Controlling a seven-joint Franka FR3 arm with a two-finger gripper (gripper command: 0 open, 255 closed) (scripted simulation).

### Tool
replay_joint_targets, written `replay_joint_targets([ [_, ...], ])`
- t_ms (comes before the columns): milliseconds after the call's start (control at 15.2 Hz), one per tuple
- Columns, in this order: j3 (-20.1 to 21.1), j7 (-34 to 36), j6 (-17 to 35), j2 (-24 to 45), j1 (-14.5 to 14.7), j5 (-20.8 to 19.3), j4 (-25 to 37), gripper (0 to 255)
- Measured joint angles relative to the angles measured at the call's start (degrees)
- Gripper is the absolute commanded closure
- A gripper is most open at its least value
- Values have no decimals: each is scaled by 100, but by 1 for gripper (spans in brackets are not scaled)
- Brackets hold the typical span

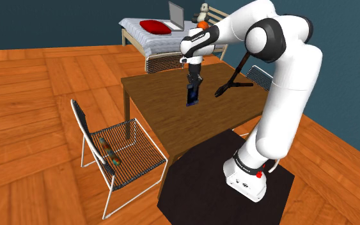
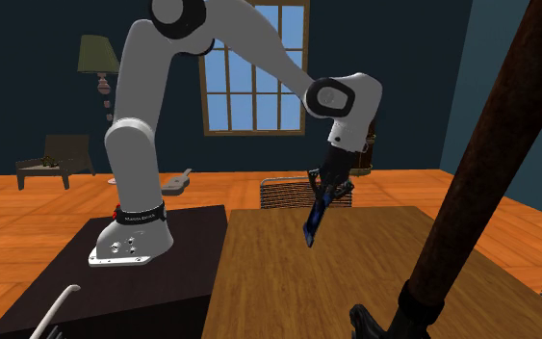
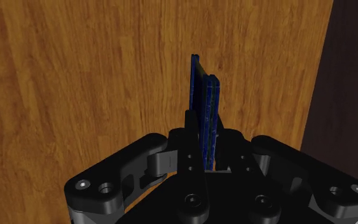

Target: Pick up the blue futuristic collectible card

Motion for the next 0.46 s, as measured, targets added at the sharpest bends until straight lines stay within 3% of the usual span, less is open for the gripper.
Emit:
replay_joint_targets([
  [462,-46,80,-445,-287,55,-141,191,255],
])
